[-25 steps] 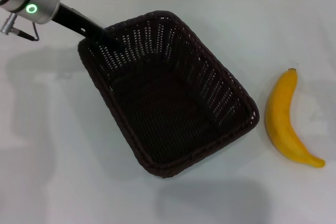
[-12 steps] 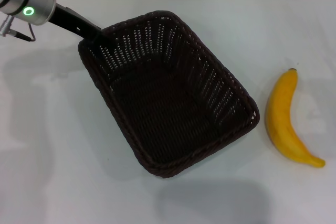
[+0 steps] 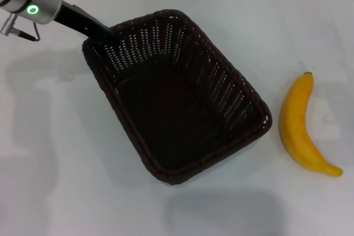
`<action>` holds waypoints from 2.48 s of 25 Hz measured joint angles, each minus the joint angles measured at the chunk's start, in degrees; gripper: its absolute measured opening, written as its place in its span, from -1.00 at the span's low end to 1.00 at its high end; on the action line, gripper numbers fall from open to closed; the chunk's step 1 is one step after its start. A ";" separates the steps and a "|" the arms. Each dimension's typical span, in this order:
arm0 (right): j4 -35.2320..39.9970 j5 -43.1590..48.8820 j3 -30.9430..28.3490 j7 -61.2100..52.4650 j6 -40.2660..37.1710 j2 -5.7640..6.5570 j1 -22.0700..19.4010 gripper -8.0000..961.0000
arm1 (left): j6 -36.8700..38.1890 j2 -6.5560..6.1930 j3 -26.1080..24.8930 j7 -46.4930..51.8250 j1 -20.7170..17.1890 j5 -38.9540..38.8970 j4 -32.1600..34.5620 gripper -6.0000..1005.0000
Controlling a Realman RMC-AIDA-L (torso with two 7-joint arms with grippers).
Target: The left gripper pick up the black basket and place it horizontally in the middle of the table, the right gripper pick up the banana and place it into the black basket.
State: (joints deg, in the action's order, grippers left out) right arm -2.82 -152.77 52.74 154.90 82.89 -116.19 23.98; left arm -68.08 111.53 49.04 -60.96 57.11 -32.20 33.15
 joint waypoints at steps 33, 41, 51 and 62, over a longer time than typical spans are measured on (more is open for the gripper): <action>1.62 -0.54 -0.70 0.38 -0.46 0.24 -0.29 0.81 | -10.59 -2.96 -6.90 -0.38 -17.61 -35.94 0.59 -0.63; 7.29 -0.53 -0.91 0.63 -8.22 0.57 -0.51 0.81 | -5.41 -0.27 -8.42 -2.19 -22.52 -47.19 -0.01 -0.62; 10.37 -0.51 -6.37 7.81 -12.72 0.76 0.70 0.81 | 9.29 6.19 -15.21 -2.48 -23.29 -50.94 -2.82 -0.63; 15.65 -0.51 -6.65 11.22 -21.17 2.16 1.25 0.80 | 16.48 7.27 -14.46 -3.84 -16.96 -50.89 -9.92 -0.62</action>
State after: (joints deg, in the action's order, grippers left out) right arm 12.83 -153.28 46.09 166.13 61.72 -114.02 25.23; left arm -51.60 118.81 34.58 -64.80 40.15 -83.09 23.23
